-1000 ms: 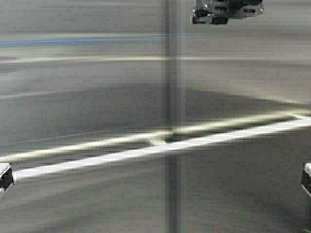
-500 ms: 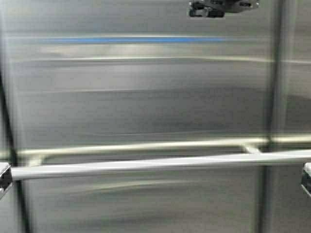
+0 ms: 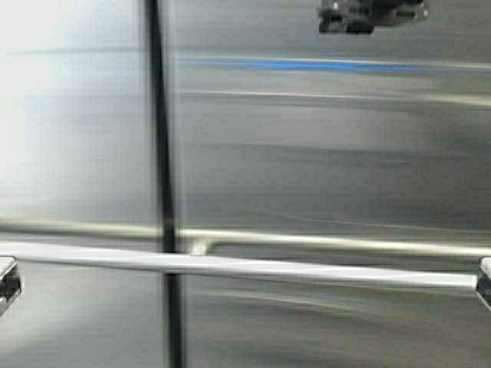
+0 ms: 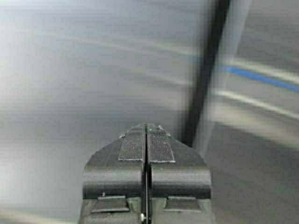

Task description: Navigate to elevator, push the call button, then enter the elevator

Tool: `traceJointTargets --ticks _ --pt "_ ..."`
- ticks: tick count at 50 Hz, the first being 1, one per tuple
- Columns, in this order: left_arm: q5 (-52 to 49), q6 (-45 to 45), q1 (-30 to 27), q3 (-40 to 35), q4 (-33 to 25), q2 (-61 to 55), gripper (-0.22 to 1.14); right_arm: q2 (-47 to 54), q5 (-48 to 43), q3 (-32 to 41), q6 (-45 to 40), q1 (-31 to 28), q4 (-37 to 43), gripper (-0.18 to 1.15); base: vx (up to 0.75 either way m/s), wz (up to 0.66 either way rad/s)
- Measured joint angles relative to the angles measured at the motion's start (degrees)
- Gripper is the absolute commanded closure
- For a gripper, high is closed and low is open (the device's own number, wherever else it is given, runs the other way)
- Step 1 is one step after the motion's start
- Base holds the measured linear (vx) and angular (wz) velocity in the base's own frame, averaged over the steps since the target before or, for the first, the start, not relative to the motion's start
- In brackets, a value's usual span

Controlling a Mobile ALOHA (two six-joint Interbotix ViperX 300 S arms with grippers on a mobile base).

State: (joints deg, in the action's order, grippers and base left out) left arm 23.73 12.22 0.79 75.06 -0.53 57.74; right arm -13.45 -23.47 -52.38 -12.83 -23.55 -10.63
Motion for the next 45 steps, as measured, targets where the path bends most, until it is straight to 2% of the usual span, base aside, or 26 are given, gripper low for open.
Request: traceJointTargets --ticks 12,32,45 --pt "0.0 -0.1 -0.1 -0.1 0.0 0.1 0.89 0.5 -0.9 0.7 -0.3 -0.4 0.0 0.91 0.05 0.49" --pt "-0.1 -0.3 -0.1 0.0 0.0 0.2 0.89 -1.4 -1.0 0.0 0.3 -3.6 0.0 0.91 0.08 0.71" --pt "-0.4 -0.3 -0.1 -0.1 0.0 1.9 0.89 2.3 -1.0 1.8 -0.4 -3.8 0.1 0.91 0.08 0.38"
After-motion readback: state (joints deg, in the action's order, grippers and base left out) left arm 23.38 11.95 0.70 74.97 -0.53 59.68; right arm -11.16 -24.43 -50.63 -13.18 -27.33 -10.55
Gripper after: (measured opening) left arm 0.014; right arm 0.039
